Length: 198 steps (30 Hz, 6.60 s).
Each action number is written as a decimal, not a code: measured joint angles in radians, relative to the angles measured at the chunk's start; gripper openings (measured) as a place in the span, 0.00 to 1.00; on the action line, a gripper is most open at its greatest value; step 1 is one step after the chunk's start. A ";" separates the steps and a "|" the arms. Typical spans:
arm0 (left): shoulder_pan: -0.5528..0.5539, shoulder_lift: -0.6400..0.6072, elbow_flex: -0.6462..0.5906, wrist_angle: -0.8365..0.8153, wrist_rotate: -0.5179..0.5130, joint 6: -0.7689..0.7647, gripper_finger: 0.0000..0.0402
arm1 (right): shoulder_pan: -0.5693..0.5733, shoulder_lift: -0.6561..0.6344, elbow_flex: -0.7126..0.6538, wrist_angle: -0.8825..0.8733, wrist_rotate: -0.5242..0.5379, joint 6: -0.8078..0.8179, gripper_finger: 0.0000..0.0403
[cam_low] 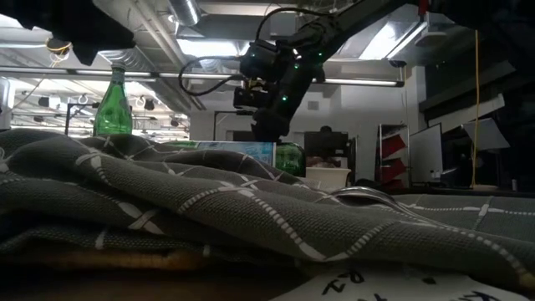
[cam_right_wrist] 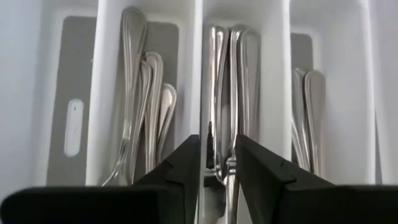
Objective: Sort silverware
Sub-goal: Put the silver table knife into the silverware tray
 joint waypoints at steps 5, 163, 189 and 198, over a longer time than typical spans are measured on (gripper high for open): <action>0.000 -0.012 0.000 -0.024 0.000 0.015 0.21 | 0.000 -0.005 0.000 -0.014 0.000 0.000 0.27; 0.280 -0.201 -0.455 0.469 0.112 0.281 0.05 | -0.367 -0.035 -0.091 -0.622 0.247 0.517 0.06; 0.279 -0.201 -0.455 0.469 0.112 0.259 0.05 | -0.367 -0.045 -0.220 -0.507 0.195 0.491 0.35; 0.279 -0.201 -0.455 0.469 0.112 0.258 0.05 | -0.367 -0.065 -0.225 -0.499 0.187 0.464 0.35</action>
